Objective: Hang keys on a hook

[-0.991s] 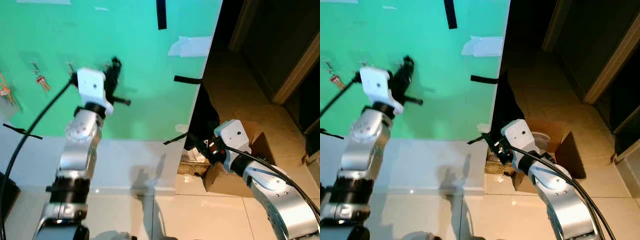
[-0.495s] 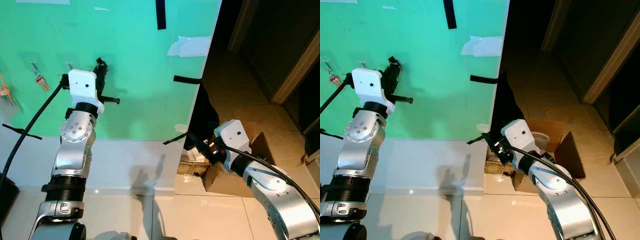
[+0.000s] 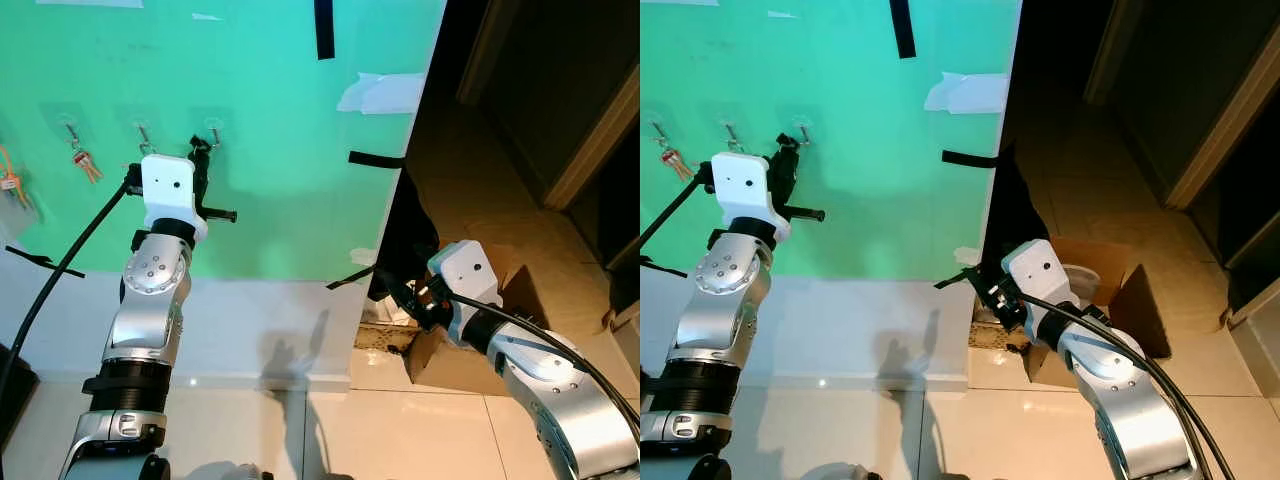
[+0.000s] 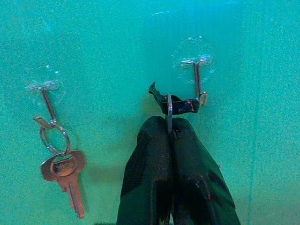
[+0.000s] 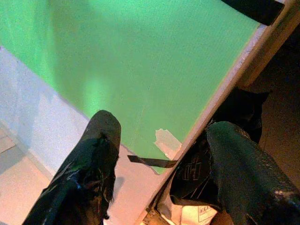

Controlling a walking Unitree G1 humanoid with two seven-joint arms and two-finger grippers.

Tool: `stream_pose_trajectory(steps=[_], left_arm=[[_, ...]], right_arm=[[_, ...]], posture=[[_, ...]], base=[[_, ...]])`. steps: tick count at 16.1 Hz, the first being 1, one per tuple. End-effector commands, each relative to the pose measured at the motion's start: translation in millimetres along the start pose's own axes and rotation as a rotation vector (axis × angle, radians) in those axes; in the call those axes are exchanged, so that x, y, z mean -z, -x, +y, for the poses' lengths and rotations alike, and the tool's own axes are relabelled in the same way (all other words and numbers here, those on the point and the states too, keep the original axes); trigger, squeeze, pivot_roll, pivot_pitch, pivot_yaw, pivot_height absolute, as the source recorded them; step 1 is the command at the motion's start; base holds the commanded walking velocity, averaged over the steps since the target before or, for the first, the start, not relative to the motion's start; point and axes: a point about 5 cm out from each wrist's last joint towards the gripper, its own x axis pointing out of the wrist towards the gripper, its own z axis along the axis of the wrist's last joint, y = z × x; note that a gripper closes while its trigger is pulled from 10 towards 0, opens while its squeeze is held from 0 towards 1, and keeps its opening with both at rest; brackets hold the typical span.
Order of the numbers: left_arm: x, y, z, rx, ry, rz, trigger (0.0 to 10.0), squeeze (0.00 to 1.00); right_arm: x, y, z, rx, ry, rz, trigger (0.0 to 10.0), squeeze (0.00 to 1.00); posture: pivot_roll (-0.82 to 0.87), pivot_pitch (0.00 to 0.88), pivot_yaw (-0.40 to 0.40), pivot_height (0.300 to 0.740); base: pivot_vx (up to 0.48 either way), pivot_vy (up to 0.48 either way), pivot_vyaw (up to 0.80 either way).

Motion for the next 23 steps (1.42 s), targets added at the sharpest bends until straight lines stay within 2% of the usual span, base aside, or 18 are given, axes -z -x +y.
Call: stream_pose_trajectory(steps=[1, 9, 13, 15, 17, 23], left_arm=[[1.5, 1.2, -2.2, 0.003, -0.008, 0.012, 10.0, 0.0], [10.0, 6.2, -11.0, 0.064, -0.01, 0.068, 10.0, 0.0], [11.7, 7.7, -10.5, 0.062, -0.016, 0.081, 10.0, 0.0], [6.6, 7.5, -10.6, 0.061, 0.001, 0.047, 10.0, 0.0], [-11.9, 9.0, -15.7, 0.094, 0.063, -0.078, 10.0, 0.0], [-15.9, 8.5, -15.1, 0.081, 0.063, -0.104, 10.0, 0.0]], right_arm=[[-5.2, 2.0, -1.9, 0.006, 0.015, -0.022, 10.0, 0.0], [-5.1, 2.4, -1.2, 0.005, 0.015, -0.02, 10.0, 0.0], [-5.2, 2.6, -0.8, 0.002, 0.017, -0.02, 10.0, 0.0], [-5.3, 2.7, -0.8, 0.002, 0.017, -0.021, 10.0, 0.0], [-5.1, 2.9, -0.6, 0.002, 0.016, -0.021, 10.0, 0.0], [-4.6, 3.3, -0.1, 0.0, 0.017, -0.019, 10.0, 0.0]], posture=[[-0.12, 0.0, -0.019, 0.74], [-0.12, 0.0, -0.021, 0.74], [-0.12, 0.0, -0.022, 0.74], [-0.12, 0.0, -0.023, 0.74], [-0.12, 0.0, -0.022, 0.74], [-0.12, 0.0, -0.021, 0.74]], base=[[0.0, 0.0, 0.0], [0.0, 0.0, 0.0], [0.0, 0.0, 0.0], [0.0, 0.0, 0.0], [0.0, 0.0, 0.0], [0.0, 0.0, 0.0]])
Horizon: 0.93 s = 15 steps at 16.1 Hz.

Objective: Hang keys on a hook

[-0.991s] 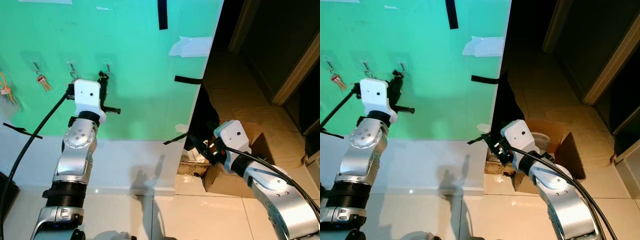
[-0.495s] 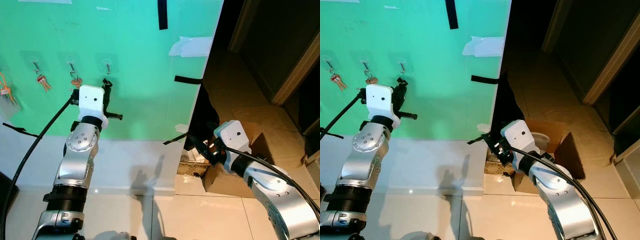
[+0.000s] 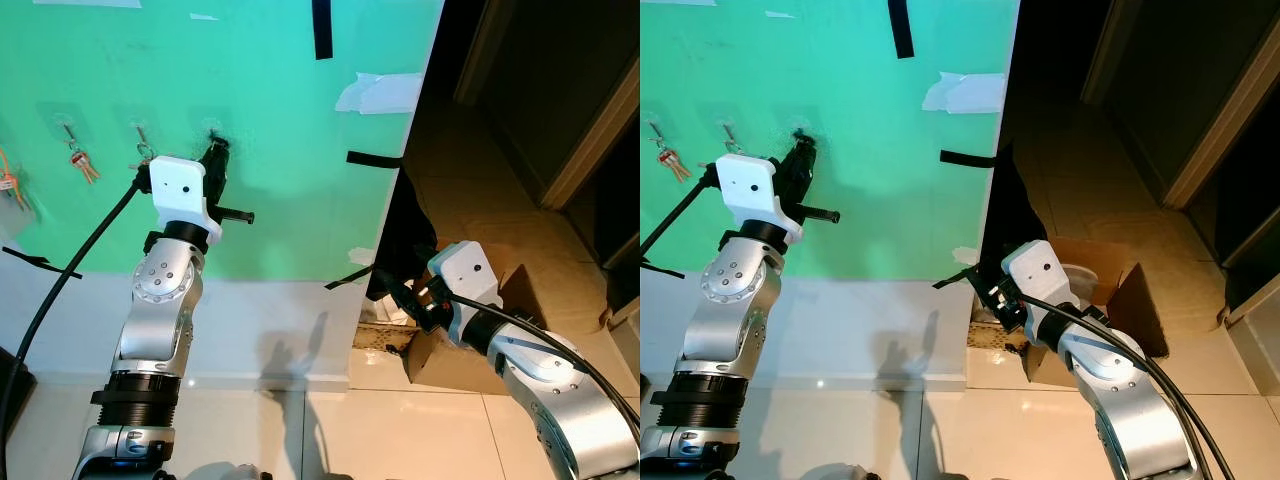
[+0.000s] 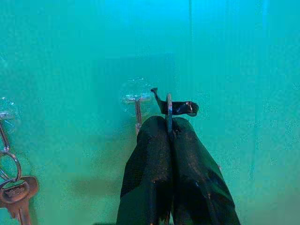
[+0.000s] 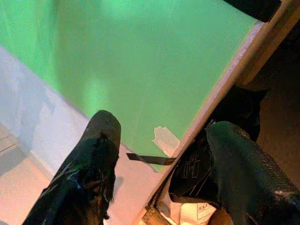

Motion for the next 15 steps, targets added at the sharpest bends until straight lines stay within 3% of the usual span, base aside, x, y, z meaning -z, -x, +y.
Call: stream_pose_trajectory(steps=[1, 9, 15], left_arm=[[-1.8, -0.6, 3.9, -0.012, -0.008, -0.007, 10.0, 0.0], [14.2, 2.1, 6.3, -0.046, -0.02, 0.112, 10.0, 0.0], [15.3, 1.1, 5.7, -0.048, -0.012, 0.118, 10.0, 0.0]], right_arm=[[-5.4, 2.8, -0.3, -0.001, 0.018, -0.021, 10.0, 0.0], [-4.3, 3.0, -0.7, -0.011, 0.03, -0.015, 10.0, 0.0], [-4.8, 3.0, -1.7, -0.013, 0.036, -0.013, 10.0, 0.0]], posture=[[-0.12, 0.0, -0.021, 0.74], [-0.12, 0.0, -0.028, 0.74], [-0.12, 0.0, -0.03, 0.74]], base=[[0.0, 0.0, 0.0], [0.0, 0.0, 0.0], [0.0, 0.0, 0.0]])
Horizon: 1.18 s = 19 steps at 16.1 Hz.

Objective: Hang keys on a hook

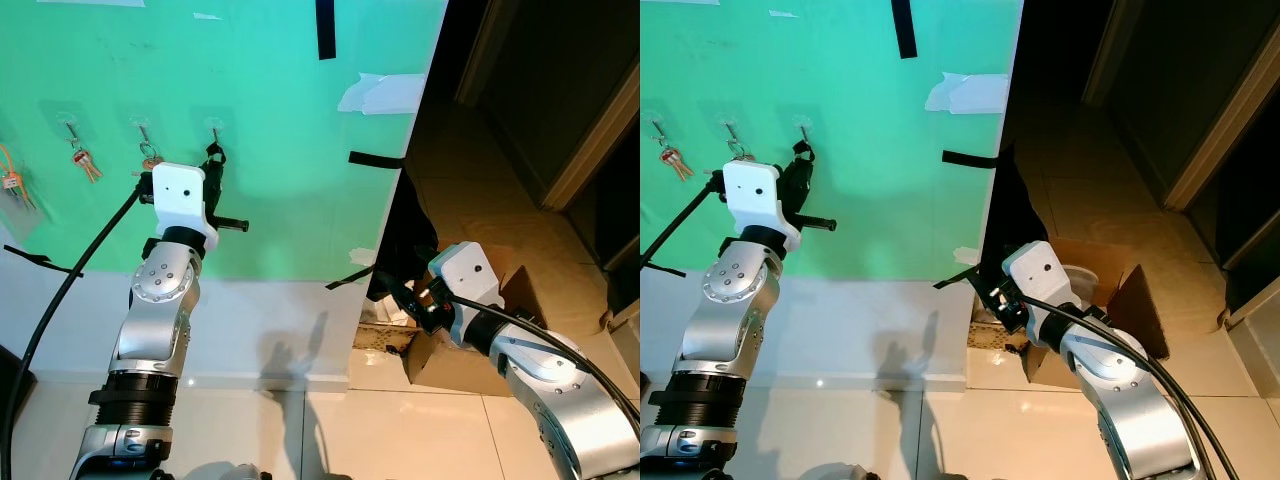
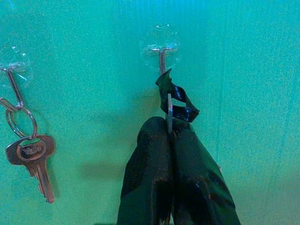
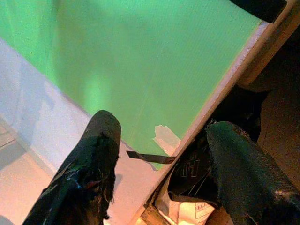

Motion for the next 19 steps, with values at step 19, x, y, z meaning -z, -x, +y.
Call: stream_pose_trajectory(steps=[19], left_arm=[[-9.3, -6.8, 9.4, -0.037, 0.012, -0.054, 10.0, 0.0]], right_arm=[[-6.1, 2.0, -0.9, -0.009, 0.028, -0.02, 10.0, 0.0]], posture=[[-0.13, 0.0, -0.035, 0.74]], base=[[0.0, 0.0, 0.0]])
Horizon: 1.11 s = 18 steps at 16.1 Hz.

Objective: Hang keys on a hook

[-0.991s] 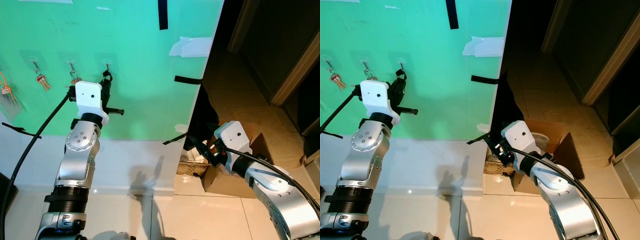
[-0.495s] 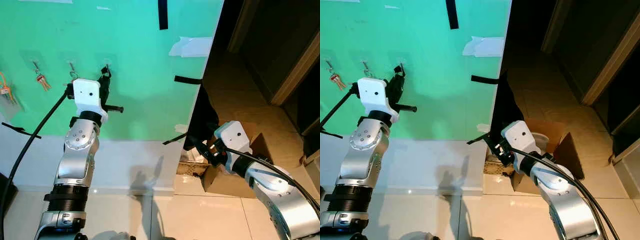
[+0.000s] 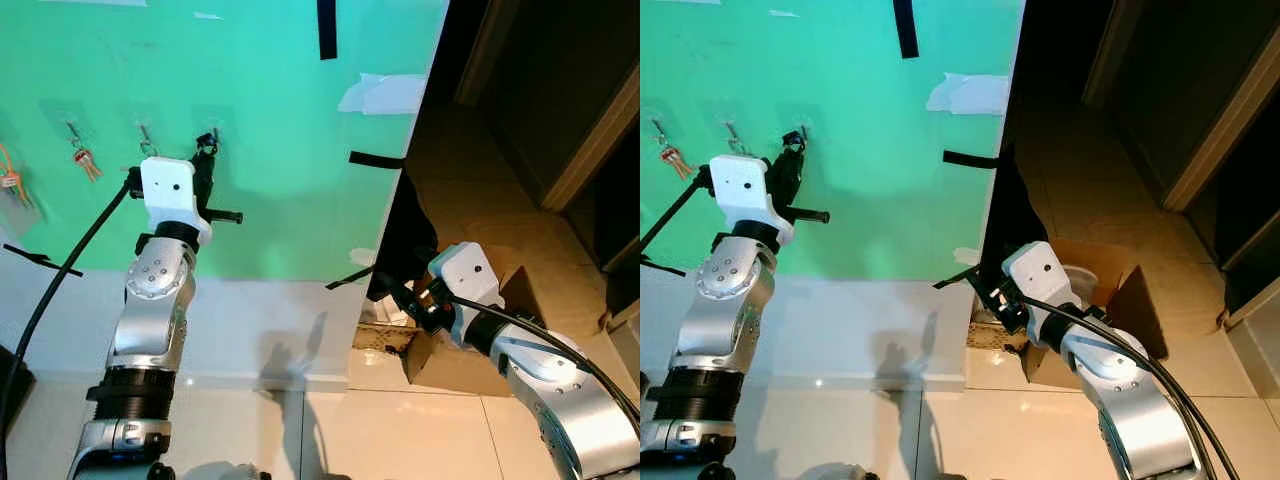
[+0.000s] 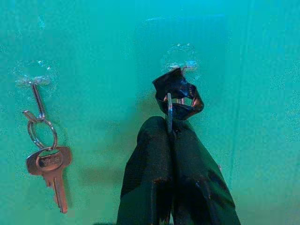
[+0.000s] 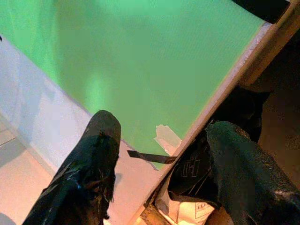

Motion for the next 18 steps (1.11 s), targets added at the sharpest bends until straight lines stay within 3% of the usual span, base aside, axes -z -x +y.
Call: stream_pose_trajectory(steps=[1, 11, 18], left_arm=[[-5.8, -4.4, 2.6, -0.008, -0.002, -0.022, 10.0, 0.0], [9.0, 1.2, 0.0, 0.024, -0.019, 0.059, 10.0, 0.0], [16.7, 4.9, -1.9, 0.03, -0.036, 0.103, 10.0, 0.0]], right_arm=[[-6.3, 1.7, -0.8, -0.003, 0.024, -0.022, 10.0, 0.0], [-6.1, 1.5, -0.7, -0.012, 0.03, -0.02, 10.0, 0.0], [-11.8, 1.8, -12.7, 0.032, 0.01, -0.043, 10.0, 0.0]], posture=[[-0.13, 0.0, -0.035, 0.74], [-0.12, 0.0, -0.035, 0.74], [-0.12, 0.0, -0.036, 0.74]], base=[[0.0, 0.0, 0.0], [0.0, 0.0, 0.0], [0.0, 0.0, 0.0]])
